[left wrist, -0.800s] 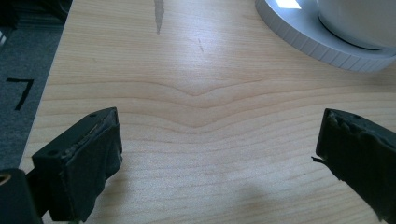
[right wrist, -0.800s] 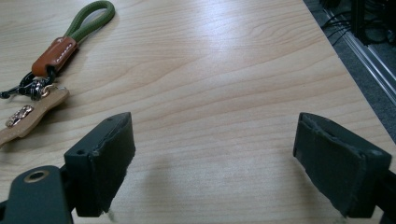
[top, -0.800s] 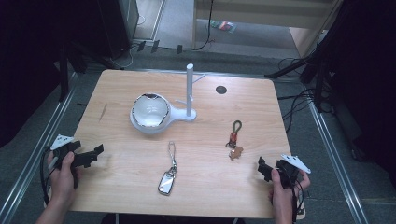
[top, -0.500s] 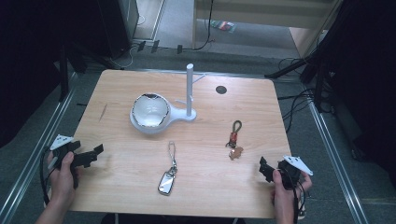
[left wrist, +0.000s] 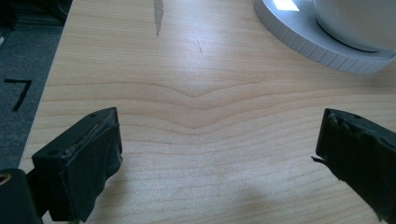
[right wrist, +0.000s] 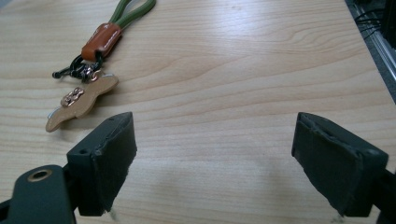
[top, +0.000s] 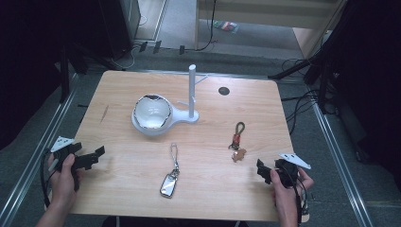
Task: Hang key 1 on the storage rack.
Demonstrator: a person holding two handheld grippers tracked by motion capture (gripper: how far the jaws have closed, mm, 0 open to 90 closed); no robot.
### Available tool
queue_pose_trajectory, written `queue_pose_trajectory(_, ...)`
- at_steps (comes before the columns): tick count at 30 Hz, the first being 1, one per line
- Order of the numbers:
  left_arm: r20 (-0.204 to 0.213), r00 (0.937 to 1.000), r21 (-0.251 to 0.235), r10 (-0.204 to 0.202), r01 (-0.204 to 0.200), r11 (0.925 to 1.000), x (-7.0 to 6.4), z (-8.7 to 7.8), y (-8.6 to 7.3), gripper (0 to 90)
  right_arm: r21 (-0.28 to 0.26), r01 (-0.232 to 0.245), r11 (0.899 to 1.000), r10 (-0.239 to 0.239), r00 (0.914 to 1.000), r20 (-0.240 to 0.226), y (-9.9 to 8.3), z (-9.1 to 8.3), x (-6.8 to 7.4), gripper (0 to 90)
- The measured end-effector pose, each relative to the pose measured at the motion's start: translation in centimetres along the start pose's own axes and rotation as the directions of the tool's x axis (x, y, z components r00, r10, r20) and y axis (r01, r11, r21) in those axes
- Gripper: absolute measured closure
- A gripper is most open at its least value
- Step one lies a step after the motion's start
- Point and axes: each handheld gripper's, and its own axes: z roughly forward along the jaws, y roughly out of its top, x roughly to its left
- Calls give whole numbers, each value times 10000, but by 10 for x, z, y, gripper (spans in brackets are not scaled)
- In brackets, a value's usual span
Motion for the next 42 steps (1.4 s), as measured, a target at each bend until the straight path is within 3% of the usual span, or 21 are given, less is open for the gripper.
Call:
queue_pose_trajectory(2,-4,10000,30,19,-19,10000,0,0,0,7,262,246,9994,-245,9997,-57,6,0,3,138)
queue_pose_trajectory(10,-3,10000,33,-15,15,10000,0,0,0,7,803,484,9956,-472,9987,-167,21,-2,6,138)
queue_pose_trajectory(13,0,10000,49,-8,8,10000,0,0,0,7,1358,683,9884,-660,9976,-215,27,0,8,138)
queue_pose_trajectory(23,8,10000,45,-24,24,10000,0,0,0,7,2148,1180,9695,-1177,9929,-139,38,9,16,161)
queue_pose_trajectory(42,7,10000,77,-69,69,9999,1,1,0,7,3031,1719,9373,-1685,9850,-373,66,26,37,206)
